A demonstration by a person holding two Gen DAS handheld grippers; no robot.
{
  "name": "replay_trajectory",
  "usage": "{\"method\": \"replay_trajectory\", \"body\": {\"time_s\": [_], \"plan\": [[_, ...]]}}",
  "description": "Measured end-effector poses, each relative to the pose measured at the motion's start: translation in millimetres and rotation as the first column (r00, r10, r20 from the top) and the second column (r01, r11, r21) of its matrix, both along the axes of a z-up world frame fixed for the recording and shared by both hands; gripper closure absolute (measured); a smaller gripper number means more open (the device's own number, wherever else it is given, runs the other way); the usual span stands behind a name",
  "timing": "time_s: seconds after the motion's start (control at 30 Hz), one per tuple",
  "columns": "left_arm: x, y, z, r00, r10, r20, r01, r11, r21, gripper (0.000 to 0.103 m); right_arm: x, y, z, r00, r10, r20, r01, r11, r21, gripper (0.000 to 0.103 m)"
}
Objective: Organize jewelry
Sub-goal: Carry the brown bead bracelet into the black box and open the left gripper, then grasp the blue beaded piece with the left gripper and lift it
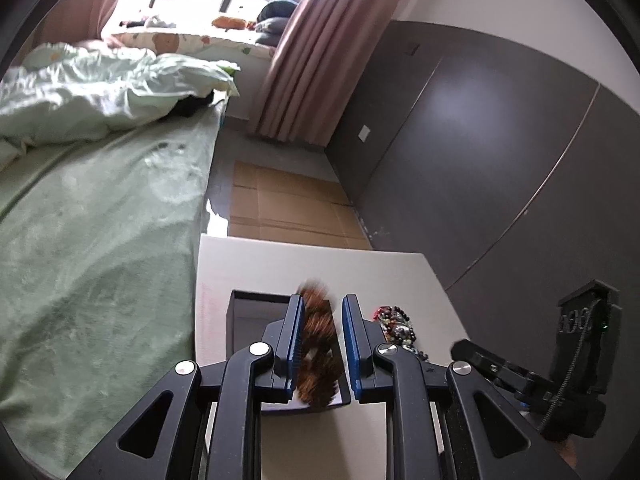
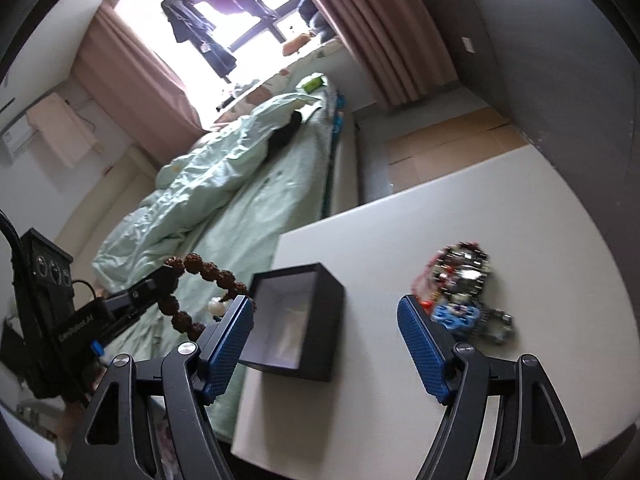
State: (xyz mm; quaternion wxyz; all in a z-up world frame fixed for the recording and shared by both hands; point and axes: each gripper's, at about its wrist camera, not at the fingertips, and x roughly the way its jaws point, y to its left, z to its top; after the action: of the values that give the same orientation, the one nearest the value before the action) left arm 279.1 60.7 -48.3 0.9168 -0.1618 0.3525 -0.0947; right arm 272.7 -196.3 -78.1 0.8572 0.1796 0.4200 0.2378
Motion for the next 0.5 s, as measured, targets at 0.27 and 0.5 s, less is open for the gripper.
{"method": "replay_trajectory", "body": {"time_s": [0.27, 0.5], "plan": [[-2, -31, -1, 1.0, -0.017, 0.017, 0.015, 0.995, 0.098, 0.021, -11, -17, 11, 1.0, -0.023, 0.013, 0.023, 0.999, -0.024, 0.025], [0, -51, -6, 0.999, -0.051, -0.003, 0.051, 0.994, 0.093, 0.021, -15, -36, 16, 0.997, -0.062, 0.044, 0.065, 0.995, -0.076, 0.024]]}}
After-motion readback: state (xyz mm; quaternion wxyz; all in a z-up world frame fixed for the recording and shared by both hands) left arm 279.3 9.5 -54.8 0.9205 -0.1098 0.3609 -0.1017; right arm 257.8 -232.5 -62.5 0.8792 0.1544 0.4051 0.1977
